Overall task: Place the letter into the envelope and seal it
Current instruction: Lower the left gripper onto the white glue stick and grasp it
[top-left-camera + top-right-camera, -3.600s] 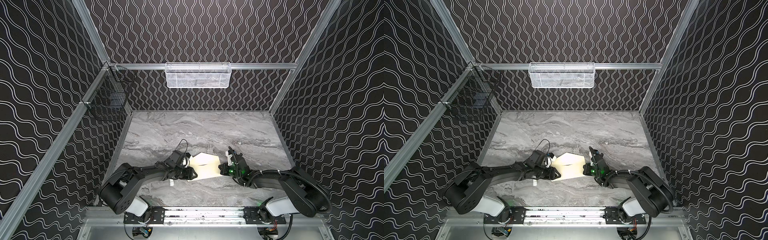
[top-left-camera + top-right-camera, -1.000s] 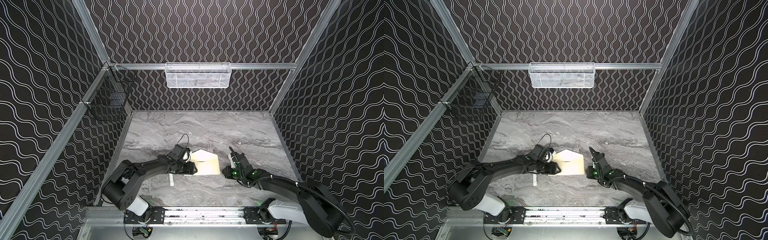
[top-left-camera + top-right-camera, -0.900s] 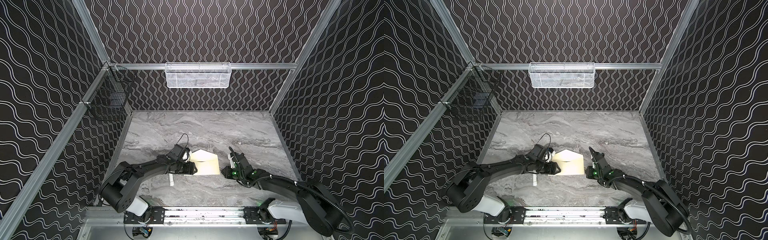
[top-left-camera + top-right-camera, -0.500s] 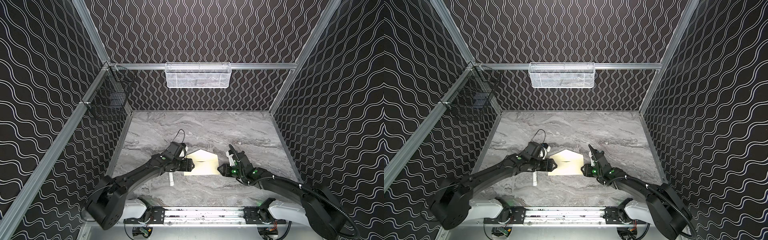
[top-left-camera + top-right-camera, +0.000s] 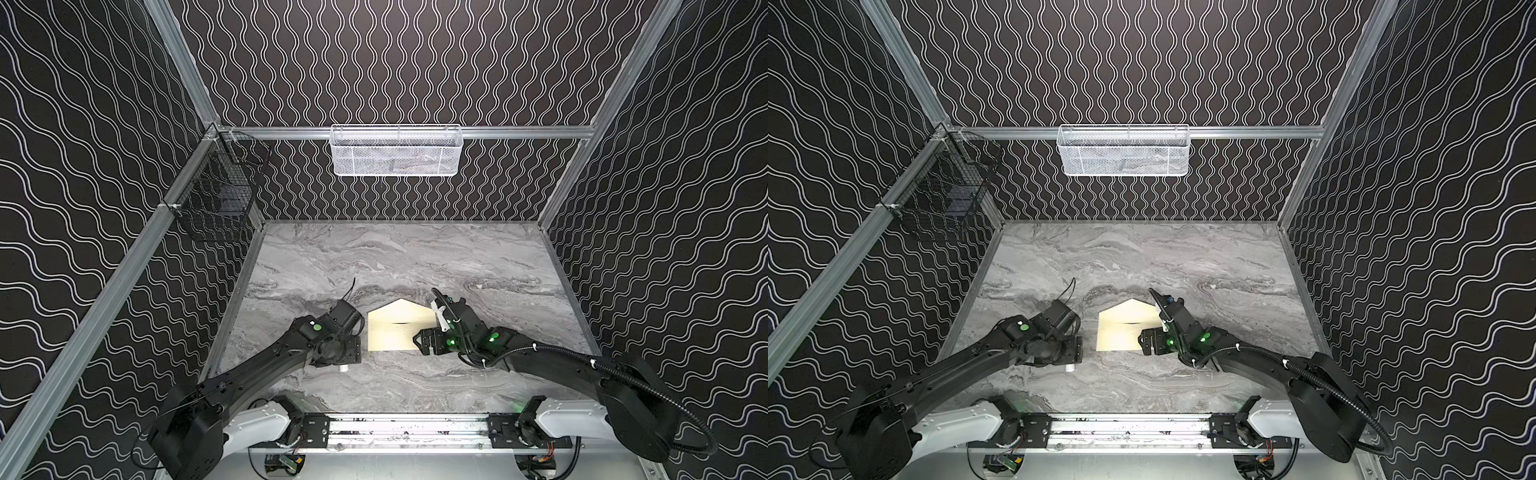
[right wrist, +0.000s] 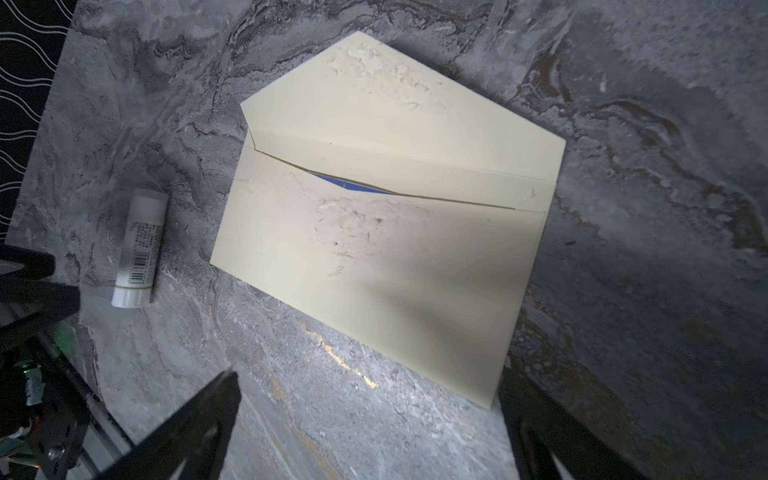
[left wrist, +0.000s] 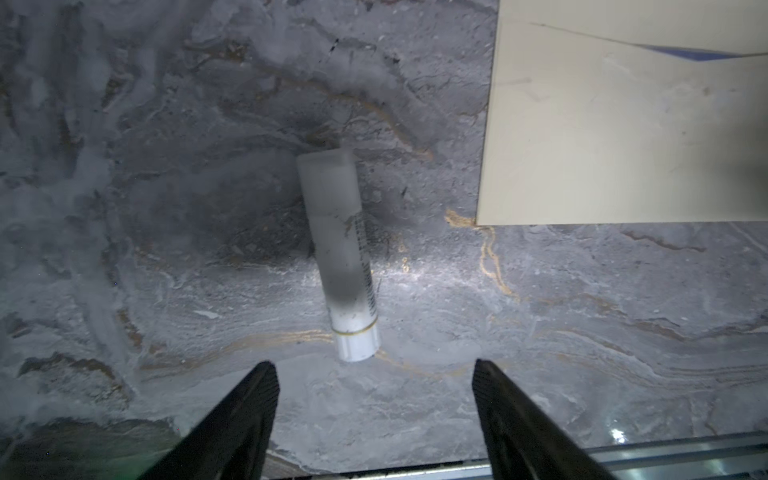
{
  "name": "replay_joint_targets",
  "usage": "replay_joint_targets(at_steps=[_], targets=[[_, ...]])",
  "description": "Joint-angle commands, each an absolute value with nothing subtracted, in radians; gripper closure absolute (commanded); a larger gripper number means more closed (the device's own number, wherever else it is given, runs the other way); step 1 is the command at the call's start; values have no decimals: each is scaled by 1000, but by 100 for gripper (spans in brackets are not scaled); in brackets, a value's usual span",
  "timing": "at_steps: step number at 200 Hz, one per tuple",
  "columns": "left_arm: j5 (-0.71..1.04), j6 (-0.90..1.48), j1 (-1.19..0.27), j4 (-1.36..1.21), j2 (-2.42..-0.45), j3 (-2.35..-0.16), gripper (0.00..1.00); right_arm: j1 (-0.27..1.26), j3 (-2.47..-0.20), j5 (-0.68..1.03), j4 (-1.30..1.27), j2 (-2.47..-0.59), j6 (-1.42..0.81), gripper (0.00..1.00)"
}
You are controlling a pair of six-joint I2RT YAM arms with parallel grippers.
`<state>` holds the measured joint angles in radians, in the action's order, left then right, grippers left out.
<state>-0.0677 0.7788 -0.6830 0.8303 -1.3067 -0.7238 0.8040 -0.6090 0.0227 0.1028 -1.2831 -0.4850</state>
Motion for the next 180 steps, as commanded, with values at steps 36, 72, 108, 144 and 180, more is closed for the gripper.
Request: replay_joint_targets(at_steps=[36, 72, 108, 144, 180], targets=[[-68, 816, -685, 723, -1453, -673, 34, 807, -607, 14, 112, -1288, -456, 0], [-76, 807, -685, 682, -1513, -658, 49, 806, -594, 25, 106, -1286, -458, 1], [-98, 792, -684, 658, -1549, -649, 56, 805, -594, 29, 104, -1287, -462, 0], [-114, 777, -685, 651, -1571, -650, 65, 805, -594, 36, 107, -1280, -466, 0], [-141, 755, -685, 677, -1550, -660, 72, 803, -597, 40, 126, -1255, -461, 0]])
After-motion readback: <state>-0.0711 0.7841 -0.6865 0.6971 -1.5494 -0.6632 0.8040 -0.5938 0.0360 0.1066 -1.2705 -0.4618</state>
